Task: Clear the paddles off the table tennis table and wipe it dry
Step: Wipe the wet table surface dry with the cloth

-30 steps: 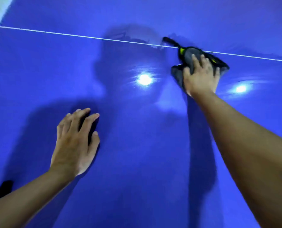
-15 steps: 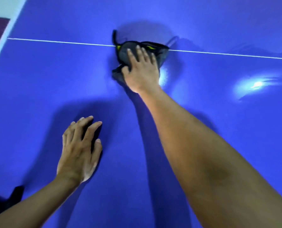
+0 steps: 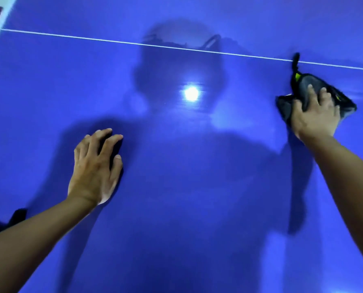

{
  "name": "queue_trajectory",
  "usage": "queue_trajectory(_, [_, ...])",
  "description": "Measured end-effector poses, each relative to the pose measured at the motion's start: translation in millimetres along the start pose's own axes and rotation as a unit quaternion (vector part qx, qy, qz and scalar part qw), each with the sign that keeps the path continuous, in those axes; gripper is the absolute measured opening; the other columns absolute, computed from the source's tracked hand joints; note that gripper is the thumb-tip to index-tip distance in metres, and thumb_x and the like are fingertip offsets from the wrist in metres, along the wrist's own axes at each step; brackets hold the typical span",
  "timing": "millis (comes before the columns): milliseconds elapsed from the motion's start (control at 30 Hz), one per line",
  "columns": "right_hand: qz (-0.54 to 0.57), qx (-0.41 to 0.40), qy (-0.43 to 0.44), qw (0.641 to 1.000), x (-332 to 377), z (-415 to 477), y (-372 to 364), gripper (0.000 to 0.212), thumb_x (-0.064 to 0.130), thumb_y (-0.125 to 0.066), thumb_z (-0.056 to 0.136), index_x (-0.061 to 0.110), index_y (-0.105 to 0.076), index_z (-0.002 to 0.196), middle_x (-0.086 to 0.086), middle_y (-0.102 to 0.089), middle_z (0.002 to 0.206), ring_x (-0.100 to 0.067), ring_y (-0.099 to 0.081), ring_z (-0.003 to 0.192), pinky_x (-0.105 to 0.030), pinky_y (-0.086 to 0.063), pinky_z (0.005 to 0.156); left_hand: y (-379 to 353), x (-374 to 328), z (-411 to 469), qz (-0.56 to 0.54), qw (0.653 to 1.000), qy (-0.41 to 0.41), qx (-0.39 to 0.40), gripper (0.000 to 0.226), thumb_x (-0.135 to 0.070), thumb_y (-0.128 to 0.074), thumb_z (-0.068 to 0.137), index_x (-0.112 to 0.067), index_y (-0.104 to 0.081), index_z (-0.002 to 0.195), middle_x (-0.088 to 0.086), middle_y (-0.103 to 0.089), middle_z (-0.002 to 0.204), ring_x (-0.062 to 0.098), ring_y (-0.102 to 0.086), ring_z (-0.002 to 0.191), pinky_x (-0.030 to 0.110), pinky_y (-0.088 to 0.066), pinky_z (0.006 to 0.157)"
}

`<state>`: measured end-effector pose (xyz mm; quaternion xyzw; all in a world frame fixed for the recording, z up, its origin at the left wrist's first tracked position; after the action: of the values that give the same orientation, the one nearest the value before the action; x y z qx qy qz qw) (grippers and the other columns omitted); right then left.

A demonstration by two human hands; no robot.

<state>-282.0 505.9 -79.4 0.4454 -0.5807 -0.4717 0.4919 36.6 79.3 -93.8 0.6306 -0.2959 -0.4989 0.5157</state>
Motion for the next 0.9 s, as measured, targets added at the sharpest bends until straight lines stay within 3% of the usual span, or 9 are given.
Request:
queue_trajectory(133, [-0.005,-0.011,0.028,1.0,63,-25,-17,0.072,0.053,-0.027,0.096,0.024,-0.019,0.162,-0.012,-0.013,0.169,-0.027,-0.011,0.156,-0.05,-0.006,0.127,-1,1,1,0.006,1.0,-0.002,0.0,0.046,-0.029,-0.038,0.097,-0.014,-0.048,0.139,0.009,-0.038,0.148,0.044,-0.038,0.128,0.055,-0.026,0.115])
queue_trajectory(300, [0.026,-0.046,0.274,0.96,244,-138,-57,0.067,0.047,-0.043,0.091,0.022,-0.045,0.153,-0.013,-0.038,0.161,-0.03,-0.034,0.148,-0.047,-0.02,0.123,0,2,-1,0.005,1.0,-0.006,-0.006,0.045,-0.028,-0.039,0.098,-0.015,-0.048,0.139,0.009,-0.039,0.148,0.043,-0.039,0.128,0.055,-0.027,0.115])
queue_trajectory(433, [0.014,0.048,0.365,0.93,333,-213,-76,0.066,0.05,-0.036,0.097,0.033,-0.026,0.16,-0.001,-0.017,0.17,-0.016,-0.011,0.156,-0.045,-0.002,0.126,4,1,1,0.013,0.999,-0.025,-0.02,0.044,-0.027,-0.038,0.098,-0.012,-0.049,0.138,0.012,-0.042,0.144,0.043,-0.042,0.124,0.053,-0.031,0.11])
queue_trajectory(533, [0.017,0.048,0.368,0.928,306,-199,-73,0.064,0.05,-0.037,0.098,0.035,-0.028,0.159,0.002,-0.019,0.169,-0.013,-0.013,0.156,-0.042,0.0,0.126,3,0,1,0.007,0.999,-0.033,-0.023,0.044,-0.026,-0.038,0.098,-0.013,-0.051,0.138,0.01,-0.043,0.146,0.04,-0.042,0.126,0.052,-0.03,0.11])
queue_trajectory(600, [0.036,0.019,0.332,0.942,251,-178,-64,0.065,0.05,-0.04,0.095,0.032,-0.035,0.157,-0.001,-0.026,0.167,-0.017,-0.021,0.154,-0.041,-0.005,0.126,2,-1,0,0.006,0.999,-0.03,-0.028,0.044,-0.028,-0.037,0.098,-0.015,-0.052,0.137,0.009,-0.043,0.148,0.039,-0.042,0.128,0.05,-0.028,0.112])
queue_trajectory(700, [0.039,-0.042,0.235,0.97,138,-140,-41,0.065,0.047,-0.041,0.091,0.029,-0.043,0.154,-0.008,-0.035,0.163,-0.027,-0.032,0.15,-0.045,-0.016,0.124,2,-1,1,0.014,0.999,-0.03,-0.028,0.045,-0.03,-0.036,0.098,-0.015,-0.052,0.137,0.01,-0.042,0.148,0.039,-0.042,0.13,0.049,-0.027,0.112])
queue_trajectory(800, [0.01,-0.031,0.1,0.994,27,-117,-21,0.068,0.051,-0.034,0.093,0.031,-0.033,0.158,-0.007,-0.025,0.167,-0.025,-0.022,0.154,-0.047,-0.011,0.126,2,0,1,0.023,0.999,-0.032,-0.026,0.045,-0.032,-0.033,0.099,-0.013,-0.052,0.136,0.012,-0.043,0.147,0.04,-0.042,0.129,0.051,-0.028,0.111])
queue_trajectory(900, [0.014,-0.023,0.019,0.999,-11,-117,-12,0.064,0.046,-0.036,0.099,0.029,-0.028,0.16,-0.009,-0.02,0.168,-0.025,-0.016,0.156,-0.046,-0.005,0.127,4,-3,-6,0.056,0.994,-0.069,-0.067,0.043,-0.029,-0.032,0.104,-0.007,-0.054,0.134,0.018,-0.047,0.143,0.044,-0.047,0.12,0.054,-0.031,0.106])
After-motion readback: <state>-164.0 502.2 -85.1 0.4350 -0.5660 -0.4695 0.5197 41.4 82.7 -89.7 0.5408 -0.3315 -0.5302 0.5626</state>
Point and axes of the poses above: each hand's wrist, its own z-axis towards the middle knuckle, its own y-axis out of the back of the hand, x = y × z, the point moved 5 cm from there along z, towards the middle knuckle
